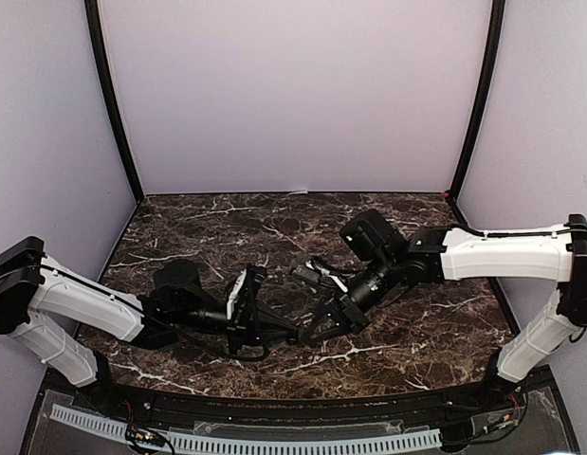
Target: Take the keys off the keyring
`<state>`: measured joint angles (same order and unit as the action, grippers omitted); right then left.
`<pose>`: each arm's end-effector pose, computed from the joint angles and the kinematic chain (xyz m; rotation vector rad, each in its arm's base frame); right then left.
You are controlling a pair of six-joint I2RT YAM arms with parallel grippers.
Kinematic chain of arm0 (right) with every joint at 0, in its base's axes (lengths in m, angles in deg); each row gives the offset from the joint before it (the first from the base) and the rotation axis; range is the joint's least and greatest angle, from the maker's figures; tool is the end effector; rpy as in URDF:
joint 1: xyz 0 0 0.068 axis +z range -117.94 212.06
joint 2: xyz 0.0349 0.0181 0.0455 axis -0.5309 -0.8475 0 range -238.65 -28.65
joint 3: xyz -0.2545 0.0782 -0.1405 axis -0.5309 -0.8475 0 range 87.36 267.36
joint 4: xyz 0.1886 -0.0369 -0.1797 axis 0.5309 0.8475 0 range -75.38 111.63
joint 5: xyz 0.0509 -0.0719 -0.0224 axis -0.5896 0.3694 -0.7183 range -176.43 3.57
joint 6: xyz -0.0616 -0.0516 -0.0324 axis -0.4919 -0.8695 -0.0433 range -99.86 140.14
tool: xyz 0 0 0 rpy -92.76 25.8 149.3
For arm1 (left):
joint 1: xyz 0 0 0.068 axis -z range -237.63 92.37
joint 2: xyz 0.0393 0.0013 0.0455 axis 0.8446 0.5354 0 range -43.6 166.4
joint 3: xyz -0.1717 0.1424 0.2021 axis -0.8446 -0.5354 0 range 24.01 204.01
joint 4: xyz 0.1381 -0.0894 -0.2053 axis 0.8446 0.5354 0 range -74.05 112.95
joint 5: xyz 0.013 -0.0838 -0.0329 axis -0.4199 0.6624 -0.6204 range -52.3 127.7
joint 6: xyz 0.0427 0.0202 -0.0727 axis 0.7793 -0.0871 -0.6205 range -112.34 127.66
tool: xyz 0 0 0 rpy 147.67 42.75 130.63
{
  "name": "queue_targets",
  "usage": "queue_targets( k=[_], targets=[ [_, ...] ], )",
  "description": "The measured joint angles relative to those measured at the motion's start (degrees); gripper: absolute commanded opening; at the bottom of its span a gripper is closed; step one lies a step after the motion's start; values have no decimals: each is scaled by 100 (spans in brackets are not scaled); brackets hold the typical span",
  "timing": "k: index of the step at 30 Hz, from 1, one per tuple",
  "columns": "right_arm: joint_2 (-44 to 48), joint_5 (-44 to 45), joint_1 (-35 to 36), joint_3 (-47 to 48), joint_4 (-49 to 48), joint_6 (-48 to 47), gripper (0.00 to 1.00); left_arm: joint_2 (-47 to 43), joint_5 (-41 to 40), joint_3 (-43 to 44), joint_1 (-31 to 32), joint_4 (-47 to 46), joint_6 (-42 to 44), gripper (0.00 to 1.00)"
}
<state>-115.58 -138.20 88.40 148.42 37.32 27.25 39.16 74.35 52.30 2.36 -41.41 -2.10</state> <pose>0.1345 0.3103 0.2614 -1.4894 2.1261 1.5618 0.1158 -0.2918 0.2451 1.2015 1.2305 -1.4180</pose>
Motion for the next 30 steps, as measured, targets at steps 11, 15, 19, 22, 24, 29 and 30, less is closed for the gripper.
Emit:
queue_targets(
  k=[11, 15, 19, 22, 24, 29, 30],
  targets=[
    [-118, -238, 304, 109, 68, -540, 0, 57, 883, 61, 0, -160, -623, 0],
    [-118, -245, 317, 109, 52, -595, 0, 162, 1029, 61, -11, -369, -796, 0],
    [-144, -297, 339, 109, 28, -669, 0, 297, 1202, 61, -17, -605, -973, 0],
    [-201, -369, 376, 111, -11, -774, 0, 372, 1377, 66, -15, -706, -1097, 0],
    [-214, -363, 404, 116, -11, -863, 0, 411, 1515, 90, -17, -728, -1185, 0],
    [-188, 61, 560, 140, -39, -1165, 0, 481, 1775, 170, -26, -723, -1329, 0],
    [-175, 195, 608, 140, -48, -1215, 0, 494, 1803, 170, -31, -723, -1349, 0]
  ],
)
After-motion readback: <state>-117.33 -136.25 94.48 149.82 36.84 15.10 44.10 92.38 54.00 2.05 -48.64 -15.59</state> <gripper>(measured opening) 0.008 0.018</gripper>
